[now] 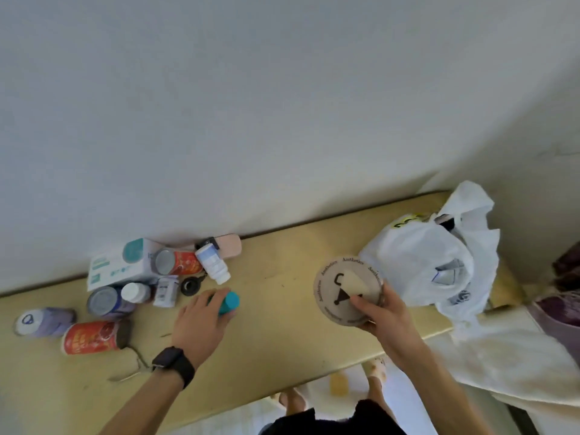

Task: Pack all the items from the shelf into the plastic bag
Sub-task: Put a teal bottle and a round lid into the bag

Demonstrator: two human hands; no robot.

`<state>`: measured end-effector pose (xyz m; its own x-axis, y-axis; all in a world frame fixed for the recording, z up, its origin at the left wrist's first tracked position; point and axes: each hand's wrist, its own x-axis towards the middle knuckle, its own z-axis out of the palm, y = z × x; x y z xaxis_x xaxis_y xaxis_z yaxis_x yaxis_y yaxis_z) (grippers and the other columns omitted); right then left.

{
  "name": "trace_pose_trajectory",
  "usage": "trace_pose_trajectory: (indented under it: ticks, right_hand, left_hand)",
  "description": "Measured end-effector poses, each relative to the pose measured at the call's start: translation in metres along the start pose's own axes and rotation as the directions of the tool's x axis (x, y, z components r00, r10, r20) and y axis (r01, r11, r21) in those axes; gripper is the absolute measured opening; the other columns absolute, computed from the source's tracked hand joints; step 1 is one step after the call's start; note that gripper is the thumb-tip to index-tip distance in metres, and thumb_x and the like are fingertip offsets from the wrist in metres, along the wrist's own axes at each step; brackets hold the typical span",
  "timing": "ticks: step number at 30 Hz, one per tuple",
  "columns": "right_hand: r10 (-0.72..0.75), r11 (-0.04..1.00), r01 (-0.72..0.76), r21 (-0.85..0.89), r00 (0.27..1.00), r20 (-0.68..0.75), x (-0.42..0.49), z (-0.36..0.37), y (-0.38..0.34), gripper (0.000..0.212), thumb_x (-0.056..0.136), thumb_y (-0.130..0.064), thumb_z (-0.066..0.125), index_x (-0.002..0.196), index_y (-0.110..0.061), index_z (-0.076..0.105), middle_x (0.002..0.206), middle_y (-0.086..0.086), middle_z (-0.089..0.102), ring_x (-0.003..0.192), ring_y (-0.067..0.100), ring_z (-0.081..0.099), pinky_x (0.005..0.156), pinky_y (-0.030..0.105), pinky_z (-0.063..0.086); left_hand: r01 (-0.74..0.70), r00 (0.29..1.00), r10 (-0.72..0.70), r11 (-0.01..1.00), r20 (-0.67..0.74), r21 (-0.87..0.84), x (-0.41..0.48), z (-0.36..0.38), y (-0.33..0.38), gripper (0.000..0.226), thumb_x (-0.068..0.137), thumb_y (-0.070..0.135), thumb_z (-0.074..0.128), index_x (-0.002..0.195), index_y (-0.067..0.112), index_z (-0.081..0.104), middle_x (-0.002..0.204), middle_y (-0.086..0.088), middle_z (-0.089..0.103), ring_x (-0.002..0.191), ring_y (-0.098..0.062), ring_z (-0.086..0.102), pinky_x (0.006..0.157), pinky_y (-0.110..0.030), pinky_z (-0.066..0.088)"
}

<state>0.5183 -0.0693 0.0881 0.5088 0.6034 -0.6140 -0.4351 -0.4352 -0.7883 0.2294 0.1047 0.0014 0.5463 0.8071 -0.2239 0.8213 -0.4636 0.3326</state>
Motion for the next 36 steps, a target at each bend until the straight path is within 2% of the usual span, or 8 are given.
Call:
trace_pose_trajectory:
  ticks: [7, 10, 14, 19, 23, 27, 30, 36]
  right_hand:
    - [-0.154, 0.972, 0.173, 0.158, 0.981, -0.121, -0.010, -0.064, -0.063, 0.034, 0.090, 0.002, 0.063, 0.115, -0.021, 0.064, 0.109, 0.010, 0.073, 0.097, 0.026, 0.069, 0.074, 0.043, 0.057]
    - [-0.172, 0.972, 0.193, 0.135, 0.974, -0.150, -0.018, -0.104, -0.071, 0.034, 0.090, 0.000, 0.064, 0.115, -0.022, 0.063, 0.101, 0.007, 0.074, 0.085, 0.022, 0.068, 0.062, 0.037, 0.053]
    - [-0.148, 0.974, 0.177, 0.144, 0.970, -0.192, -0.022, -0.168, -0.064, 0.026, 0.089, -0.001, 0.064, 0.111, -0.016, 0.063, 0.093, 0.016, 0.068, 0.062, 0.019, 0.055, 0.048, 0.030, 0.040]
    - [0.019, 0.957, 0.068, 0.282, 0.956, -0.293, -0.010, -0.263, -0.052, 0.024, 0.089, -0.002, 0.063, 0.112, -0.008, 0.062, 0.069, 0.007, 0.063, 0.052, 0.014, 0.042, 0.041, 0.025, 0.023]
    - [0.060, 0.973, 0.018, 0.229, 0.942, -0.331, 0.001, -0.326, -0.039, 0.020, 0.090, -0.008, 0.065, 0.109, -0.006, 0.061, 0.067, 0.005, 0.062, 0.045, 0.010, 0.044, 0.038, 0.022, 0.029]
    - [0.019, 0.989, 0.028, 0.144, 0.950, -0.313, 0.000, -0.356, -0.037, 0.014, 0.090, -0.012, 0.065, 0.104, -0.010, 0.063, 0.061, 0.002, 0.062, 0.048, 0.015, 0.046, 0.041, 0.025, 0.033]
    - [0.009, 0.995, 0.022, 0.100, 0.954, -0.301, -0.005, -0.359, -0.043, 0.009, 0.091, -0.017, 0.066, 0.100, -0.017, 0.064, 0.073, 0.005, 0.069, 0.059, 0.021, 0.054, 0.043, 0.029, 0.039]
    - [0.001, 0.995, 0.019, 0.094, 0.977, -0.211, -0.003, -0.354, -0.031, 0.014, 0.090, -0.019, 0.067, 0.103, -0.022, 0.063, 0.088, 0.006, 0.073, 0.063, 0.012, 0.062, 0.045, 0.019, 0.043]
  left_hand:
    - [0.157, 0.974, -0.226, 0.581, 0.027, -0.798, 0.030, -0.053, 0.134, 0.026, 0.091, 0.038, 0.064, 0.112, 0.030, 0.053, 0.108, 0.007, 0.060, 0.099, -0.014, 0.060, 0.082, -0.031, 0.050]
    - [0.167, 0.971, -0.214, 0.295, 0.105, -0.941, 0.036, -0.069, 0.194, 0.020, 0.091, 0.029, 0.066, 0.108, 0.027, 0.056, 0.110, 0.000, 0.063, 0.099, -0.015, 0.067, 0.083, -0.040, 0.057]
    - [0.119, 0.985, -0.142, 0.174, 0.095, -0.978, 0.036, -0.080, 0.273, 0.034, 0.086, 0.028, 0.068, 0.117, 0.018, 0.058, 0.113, -0.007, 0.066, 0.099, -0.012, 0.069, 0.078, -0.032, 0.059]
    - [-0.015, 0.999, -0.038, 0.276, -0.026, -0.961, 0.048, -0.075, 0.385, 0.044, 0.075, 0.036, 0.076, 0.114, 0.022, 0.061, 0.110, 0.001, 0.071, 0.105, -0.013, 0.067, 0.086, -0.033, 0.056]
    - [-0.126, 0.980, 0.198, 0.559, -0.016, -0.819, 0.068, -0.050, 0.464, 0.032, 0.084, 0.033, 0.074, 0.110, 0.030, 0.055, 0.105, 0.010, 0.068, 0.095, 0.000, 0.063, 0.077, -0.012, 0.049]
    - [-0.363, 0.919, 0.376, 0.924, 0.118, -0.123, 0.099, -0.009, 0.499, 0.039, 0.081, 0.059, 0.065, 0.112, 0.041, 0.051, 0.099, 0.009, 0.065, 0.085, -0.011, 0.060, 0.070, -0.028, 0.048]
    - [-0.470, 0.878, 0.399, 0.823, 0.264, 0.319, 0.122, 0.018, 0.502, 0.044, 0.085, 0.057, 0.059, 0.122, 0.034, 0.050, 0.112, 0.005, 0.065, 0.106, -0.020, 0.055, 0.082, -0.034, 0.041]
    - [-0.338, 0.941, 0.296, 0.817, 0.164, 0.466, 0.133, 0.036, 0.485, 0.058, 0.089, 0.041, 0.060, 0.142, 0.039, 0.036, 0.156, -0.001, 0.030, 0.143, -0.027, 0.026, 0.113, -0.045, 0.025]
